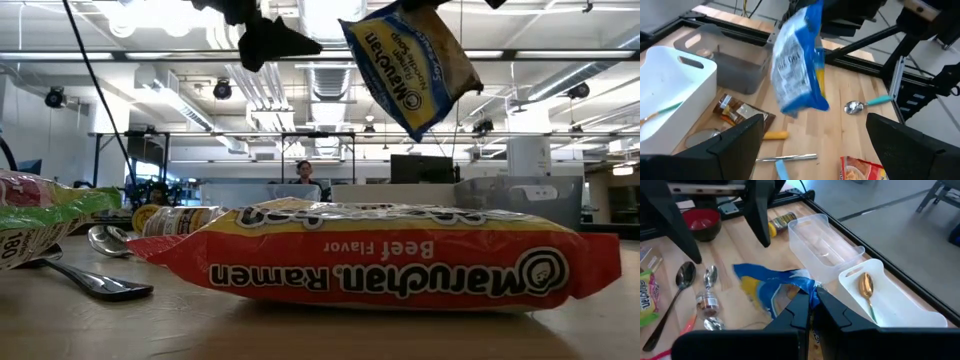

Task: Pick & Place Food Item
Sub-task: Put the blue noodle pack into the transparent bin

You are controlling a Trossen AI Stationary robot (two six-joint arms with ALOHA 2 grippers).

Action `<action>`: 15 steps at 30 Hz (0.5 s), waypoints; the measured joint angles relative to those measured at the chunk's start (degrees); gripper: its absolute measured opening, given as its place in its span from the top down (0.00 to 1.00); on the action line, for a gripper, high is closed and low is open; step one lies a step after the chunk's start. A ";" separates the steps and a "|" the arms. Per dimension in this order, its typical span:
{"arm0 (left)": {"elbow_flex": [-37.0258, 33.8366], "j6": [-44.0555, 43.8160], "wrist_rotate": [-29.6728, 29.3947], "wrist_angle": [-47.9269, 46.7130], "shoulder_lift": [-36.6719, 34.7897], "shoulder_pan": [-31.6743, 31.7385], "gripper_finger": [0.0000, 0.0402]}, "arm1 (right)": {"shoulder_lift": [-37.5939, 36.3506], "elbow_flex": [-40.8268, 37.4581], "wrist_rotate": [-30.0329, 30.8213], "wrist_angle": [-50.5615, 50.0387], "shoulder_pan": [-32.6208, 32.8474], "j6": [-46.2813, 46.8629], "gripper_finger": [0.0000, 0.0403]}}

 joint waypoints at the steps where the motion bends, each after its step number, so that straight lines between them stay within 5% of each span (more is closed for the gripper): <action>1: 0.54 0.42 -0.06 0.56 0.30 0.00 0.12 | 0.13 -0.08 -0.10 0.28 -0.08 0.01 0.97; 15: 1.32 2.97 -0.41 7.28 4.62 -0.02 0.12 | 0.30 -0.29 -1.12 7.07 -0.48 -5.37 0.97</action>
